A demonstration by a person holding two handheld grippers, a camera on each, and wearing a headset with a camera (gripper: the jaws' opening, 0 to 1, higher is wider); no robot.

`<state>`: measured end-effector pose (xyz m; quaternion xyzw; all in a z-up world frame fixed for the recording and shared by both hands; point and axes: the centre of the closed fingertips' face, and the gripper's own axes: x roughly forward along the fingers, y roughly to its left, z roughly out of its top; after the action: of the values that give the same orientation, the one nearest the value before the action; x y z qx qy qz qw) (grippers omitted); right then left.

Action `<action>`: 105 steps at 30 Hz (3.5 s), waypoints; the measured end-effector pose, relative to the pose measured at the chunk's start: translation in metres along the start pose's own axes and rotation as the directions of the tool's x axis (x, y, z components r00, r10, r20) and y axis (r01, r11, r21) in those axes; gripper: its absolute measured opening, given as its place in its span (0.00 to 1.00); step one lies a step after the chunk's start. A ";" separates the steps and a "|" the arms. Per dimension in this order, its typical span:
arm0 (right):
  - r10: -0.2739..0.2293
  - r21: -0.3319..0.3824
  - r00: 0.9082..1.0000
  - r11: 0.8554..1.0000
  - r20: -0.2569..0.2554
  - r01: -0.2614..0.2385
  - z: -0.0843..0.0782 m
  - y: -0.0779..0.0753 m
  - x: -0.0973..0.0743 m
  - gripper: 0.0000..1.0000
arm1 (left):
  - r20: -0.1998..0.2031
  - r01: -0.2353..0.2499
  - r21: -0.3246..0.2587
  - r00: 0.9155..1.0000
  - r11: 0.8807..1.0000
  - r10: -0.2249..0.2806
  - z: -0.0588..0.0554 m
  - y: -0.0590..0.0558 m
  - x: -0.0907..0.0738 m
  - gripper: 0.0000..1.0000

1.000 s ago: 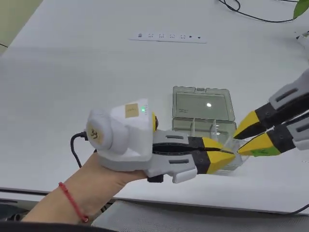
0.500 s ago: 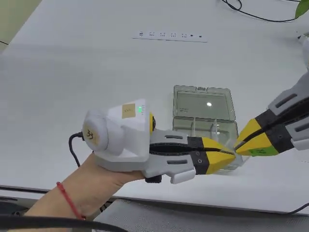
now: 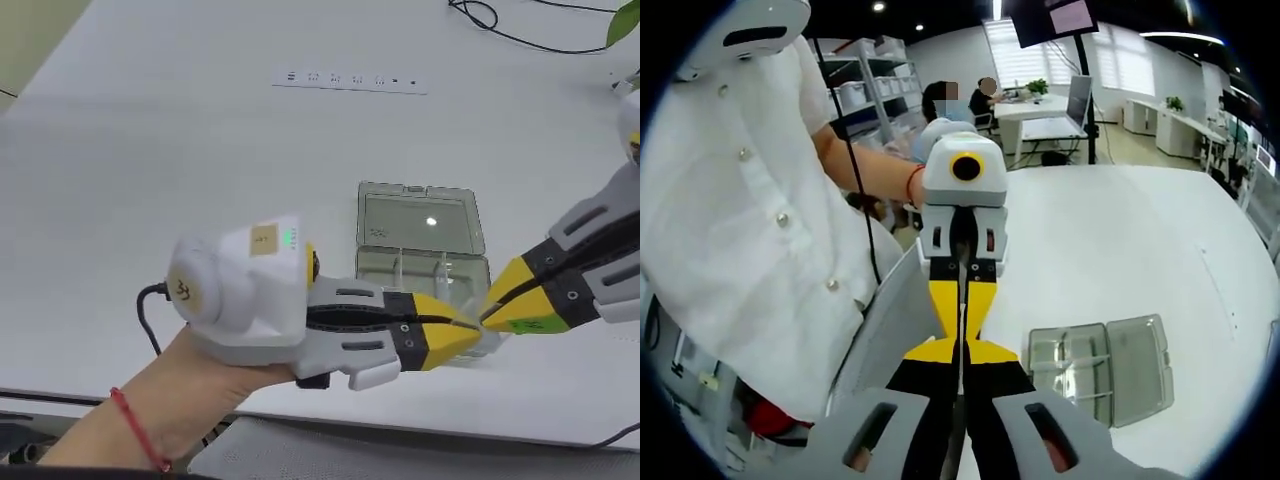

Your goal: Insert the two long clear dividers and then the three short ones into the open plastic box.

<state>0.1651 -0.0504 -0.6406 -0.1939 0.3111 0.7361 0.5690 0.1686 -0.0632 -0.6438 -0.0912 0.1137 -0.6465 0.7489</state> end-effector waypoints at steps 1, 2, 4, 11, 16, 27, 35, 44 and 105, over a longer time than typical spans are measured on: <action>-0.001 0.000 1.000 1.000 0.000 0.001 0.000 0.000 0.000 0.02 | -0.001 -0.001 0.000 1.000 1.000 0.001 0.000 0.000 0.000 0.00; -0.002 0.000 1.000 1.000 0.000 0.002 0.000 0.000 0.000 0.02 | -0.001 -0.002 0.000 1.000 1.000 0.002 0.000 0.000 -0.001 0.00; -0.009 0.000 1.000 1.000 0.000 0.009 -0.001 -0.002 -0.001 0.02 | -0.006 -0.007 -0.003 1.000 1.000 0.007 -0.001 0.001 -0.002 0.00; -0.033 0.004 0.999 0.999 0.013 0.033 0.001 -0.006 -0.008 0.02 | -0.005 -0.045 -0.010 0.999 0.999 0.045 -0.001 0.009 -0.011 0.03; -0.058 0.004 0.998 0.998 0.021 0.058 0.003 -0.011 -0.014 0.02 | -0.004 -0.073 -0.018 0.997 0.997 0.073 -0.001 0.015 -0.017 0.07; -0.131 0.030 0.991 0.991 0.030 0.130 0.008 -0.023 -0.017 0.02 | -0.018 -0.141 -0.019 0.990 0.990 0.141 -0.006 0.030 -0.035 0.17; -0.184 0.042 0.983 0.982 0.011 0.183 0.001 -0.037 -0.020 0.02 | -0.029 -0.189 -0.025 0.982 0.982 0.189 -0.010 0.040 -0.046 0.26; -0.220 0.038 0.975 0.975 -0.019 0.220 -0.008 -0.056 -0.020 0.02 | -0.058 -0.228 -0.024 0.972 0.973 0.226 -0.019 0.048 -0.054 0.37; -0.249 -0.055 0.966 0.968 -0.063 0.246 -0.082 -0.129 0.052 0.02 | -0.138 -0.340 -0.094 0.935 0.936 0.326 -0.051 0.081 -0.070 0.79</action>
<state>0.2685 -0.0481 -0.7645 -0.2701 0.2867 0.6592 0.6406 0.2212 0.0187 -0.7122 -0.0750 0.2100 -0.5068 0.8327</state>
